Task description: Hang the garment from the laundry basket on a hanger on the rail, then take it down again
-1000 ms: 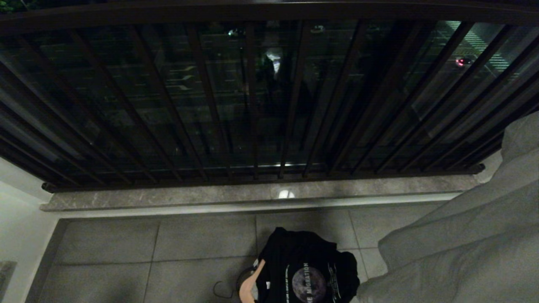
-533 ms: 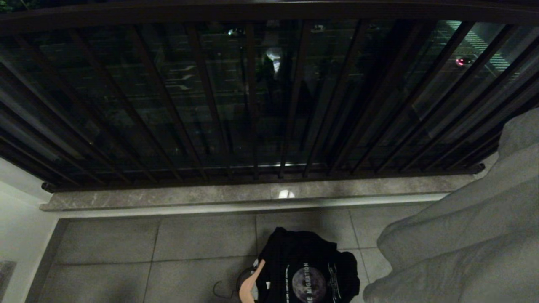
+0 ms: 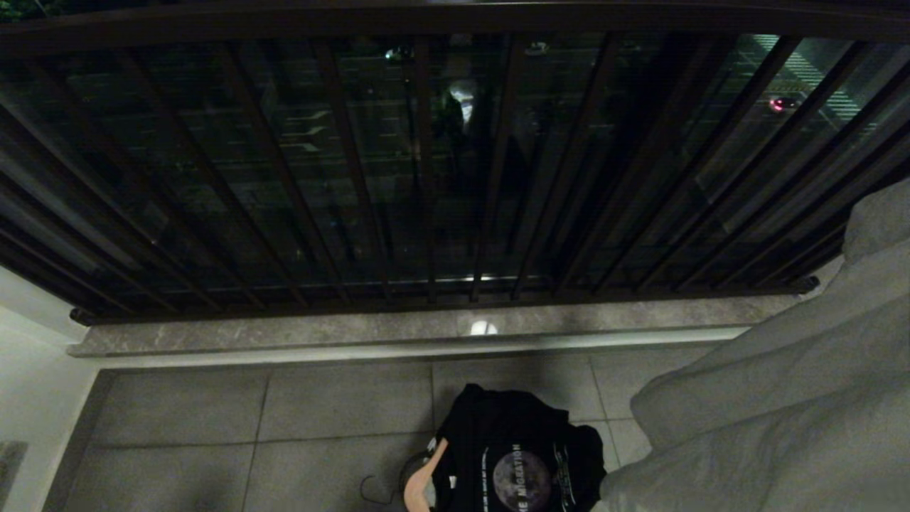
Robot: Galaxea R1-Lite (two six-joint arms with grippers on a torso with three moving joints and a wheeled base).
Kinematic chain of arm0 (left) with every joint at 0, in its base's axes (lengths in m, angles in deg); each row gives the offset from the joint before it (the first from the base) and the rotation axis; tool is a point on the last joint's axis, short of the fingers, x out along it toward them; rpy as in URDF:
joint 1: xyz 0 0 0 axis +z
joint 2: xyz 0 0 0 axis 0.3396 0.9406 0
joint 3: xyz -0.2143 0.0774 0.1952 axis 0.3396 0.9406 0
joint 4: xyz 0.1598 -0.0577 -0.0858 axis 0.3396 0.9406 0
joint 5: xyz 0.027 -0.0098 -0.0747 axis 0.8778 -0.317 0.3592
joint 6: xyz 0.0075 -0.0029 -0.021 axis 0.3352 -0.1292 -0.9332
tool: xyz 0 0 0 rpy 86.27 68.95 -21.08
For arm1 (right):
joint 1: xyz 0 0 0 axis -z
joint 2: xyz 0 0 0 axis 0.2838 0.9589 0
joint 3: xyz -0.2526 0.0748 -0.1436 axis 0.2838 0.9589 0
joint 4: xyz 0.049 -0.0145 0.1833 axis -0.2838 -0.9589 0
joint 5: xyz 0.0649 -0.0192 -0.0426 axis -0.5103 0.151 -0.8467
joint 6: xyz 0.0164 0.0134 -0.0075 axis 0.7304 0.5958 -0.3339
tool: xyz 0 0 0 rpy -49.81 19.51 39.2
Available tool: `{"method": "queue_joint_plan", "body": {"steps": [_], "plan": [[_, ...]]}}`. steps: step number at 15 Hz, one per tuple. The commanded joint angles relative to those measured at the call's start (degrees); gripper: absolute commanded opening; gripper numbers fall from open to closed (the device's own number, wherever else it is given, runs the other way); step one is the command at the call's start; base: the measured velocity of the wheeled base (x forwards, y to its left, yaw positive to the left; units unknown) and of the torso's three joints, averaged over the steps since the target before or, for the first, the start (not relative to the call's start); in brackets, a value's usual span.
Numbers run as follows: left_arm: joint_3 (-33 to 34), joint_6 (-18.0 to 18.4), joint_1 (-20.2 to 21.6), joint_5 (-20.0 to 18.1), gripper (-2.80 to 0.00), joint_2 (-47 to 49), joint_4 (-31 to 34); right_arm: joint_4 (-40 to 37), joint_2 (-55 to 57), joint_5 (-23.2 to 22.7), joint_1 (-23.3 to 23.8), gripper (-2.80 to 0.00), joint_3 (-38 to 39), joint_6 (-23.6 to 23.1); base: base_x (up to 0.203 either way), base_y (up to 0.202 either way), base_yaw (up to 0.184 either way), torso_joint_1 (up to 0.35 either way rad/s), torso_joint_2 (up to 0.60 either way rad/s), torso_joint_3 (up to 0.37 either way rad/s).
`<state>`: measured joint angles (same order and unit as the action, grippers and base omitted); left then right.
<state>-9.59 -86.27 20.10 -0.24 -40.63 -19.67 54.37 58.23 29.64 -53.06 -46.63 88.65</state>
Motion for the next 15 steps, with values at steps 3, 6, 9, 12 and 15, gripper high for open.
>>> {"method": "queue_joint_plan", "body": {"steps": [3, 6, 9, 12, 15], "plan": [[0.1, 0.1, 0.0, 0.0, -2.80, 0.0, -0.1, -0.3, 0.1, -0.1, 0.0, -2.80, 0.0, 0.1, 0.000, 0.000, 0.000, 0.000, 0.00, 0.000], [0.1, 0.1, 0.0, 0.0, -2.80, 0.0, -0.1, -0.3, -0.1, -0.1, 0.0, -2.80, 0.1, 0.1, 0.000, 0.000, 0.000, 0.002, 0.00, 0.080], [0.1, 0.1, 0.0, 0.0, -2.80, 0.0, -0.1, -0.5, -0.9, -0.2, 0.0, -2.80, 0.5, 0.1, 0.000, 0.000, 0.000, 0.003, 0.00, 0.186], [0.1, 0.1, 0.1, 0.0, -2.80, 0.0, -0.1, -0.6, -1.6, -0.2, 0.1, -2.80, 1.0, 0.1, 0.000, 0.000, 0.000, 0.002, 0.00, 0.199], [0.1, 0.1, 0.1, 0.0, -2.80, 0.0, -0.1, -0.6, -2.0, -0.2, 0.4, -2.80, 1.0, 0.2, 0.000, 0.000, 0.000, 0.003, 0.00, 0.205]]}}
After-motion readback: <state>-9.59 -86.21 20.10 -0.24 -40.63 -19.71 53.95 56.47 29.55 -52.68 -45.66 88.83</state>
